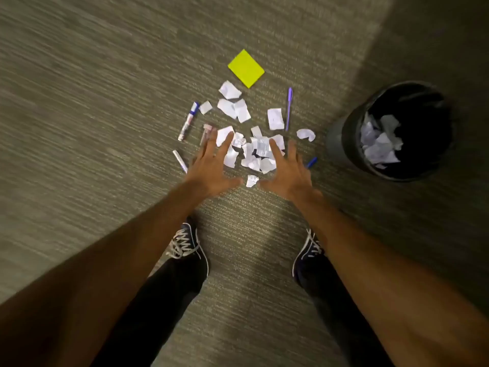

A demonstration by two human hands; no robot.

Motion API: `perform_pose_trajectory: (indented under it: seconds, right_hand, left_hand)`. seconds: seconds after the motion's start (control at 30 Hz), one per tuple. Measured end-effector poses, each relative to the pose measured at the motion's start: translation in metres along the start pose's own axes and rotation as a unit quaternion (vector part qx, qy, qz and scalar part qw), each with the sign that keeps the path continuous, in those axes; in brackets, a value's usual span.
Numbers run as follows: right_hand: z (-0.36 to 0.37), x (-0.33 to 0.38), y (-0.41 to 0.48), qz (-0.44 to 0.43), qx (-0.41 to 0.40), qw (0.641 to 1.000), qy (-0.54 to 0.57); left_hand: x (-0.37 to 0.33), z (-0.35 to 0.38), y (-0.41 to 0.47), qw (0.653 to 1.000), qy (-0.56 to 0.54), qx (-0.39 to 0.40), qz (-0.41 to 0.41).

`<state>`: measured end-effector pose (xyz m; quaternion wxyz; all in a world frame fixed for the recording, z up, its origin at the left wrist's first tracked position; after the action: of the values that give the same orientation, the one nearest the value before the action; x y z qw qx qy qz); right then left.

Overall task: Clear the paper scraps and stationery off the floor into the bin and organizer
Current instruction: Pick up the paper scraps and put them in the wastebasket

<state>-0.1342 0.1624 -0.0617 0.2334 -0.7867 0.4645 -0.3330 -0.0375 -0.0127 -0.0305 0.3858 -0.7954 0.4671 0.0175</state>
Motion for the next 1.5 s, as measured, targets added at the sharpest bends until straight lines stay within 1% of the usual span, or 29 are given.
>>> perform_pose_trajectory:
  seconds: [0.07,0.13,0.2,0.3,0.43,0.57,0.67,0.73,0.83,1.0,1.07,1.17,1.37,1.5]
  right_hand:
    - [0.024,-0.007,0.030,0.009,-0.013,1.000,-0.007]
    - [0.048,-0.016,0.057,0.027,-0.025,0.999,-0.016]
    - [0.066,-0.020,0.078,0.026,-0.042,0.998,-0.028]
    - [0.083,-0.023,0.102,0.023,-0.060,0.997,-0.046]
    - [0.092,-0.021,0.117,0.031,-0.070,0.995,-0.067]
    - [0.093,-0.021,0.127,0.036,-0.072,0.993,-0.082]
    - [0.092,-0.021,0.130,0.029,-0.093,0.993,-0.064]
    - [0.091,-0.021,0.129,0.020,-0.107,0.993,-0.055]
    - [0.089,-0.023,0.130,0.009,-0.117,0.993,-0.031]
    - [0.080,-0.027,0.128,-0.027,-0.146,0.989,0.015]
    - [0.077,-0.028,0.127,-0.043,-0.163,0.985,0.035]
    - [0.073,-0.029,0.125,-0.055,-0.167,0.983,0.062]
    - [0.056,-0.030,0.112,-0.040,-0.178,0.978,0.101]
    - [0.028,-0.029,0.096,-0.029,-0.206,0.969,0.134]
  left_hand:
    - [0.019,0.029,0.032,1.000,-0.019,0.008,-0.021]
    - [0.038,0.058,0.063,0.999,-0.006,0.024,-0.047]
    - [0.050,0.080,0.088,0.998,0.033,0.019,-0.054]
    - [0.061,0.100,0.115,0.997,0.060,0.002,-0.049]
    - [0.068,0.111,0.134,0.995,0.077,-0.008,-0.059]
    - [0.070,0.117,0.145,0.994,0.089,0.021,-0.055]
    - [0.070,0.117,0.148,0.989,0.138,0.010,-0.055]
    - [0.068,0.116,0.148,0.988,0.147,0.002,-0.054]
    - [0.066,0.113,0.148,0.991,0.122,-0.013,-0.052]
    - [0.058,0.108,0.147,0.997,0.042,-0.057,-0.028]
    - [0.058,0.105,0.148,0.997,0.028,-0.070,-0.026]
    - [0.058,0.101,0.147,0.996,0.012,-0.086,-0.034]
    - [0.052,0.078,0.132,0.991,-0.012,-0.128,-0.047]
    - [0.034,0.052,0.114,0.986,-0.046,-0.152,-0.053]
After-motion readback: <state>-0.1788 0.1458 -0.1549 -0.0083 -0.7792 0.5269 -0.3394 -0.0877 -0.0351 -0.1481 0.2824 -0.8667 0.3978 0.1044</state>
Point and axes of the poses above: each hand's wrist, its own y-axis towards the middle knuckle, its own z-axis out of the palm, x = y × z, the point moved 5 cm from there along y, towards the middle knuckle, and after that the axes turned 1 degree about -x, right-handed, at the moved point
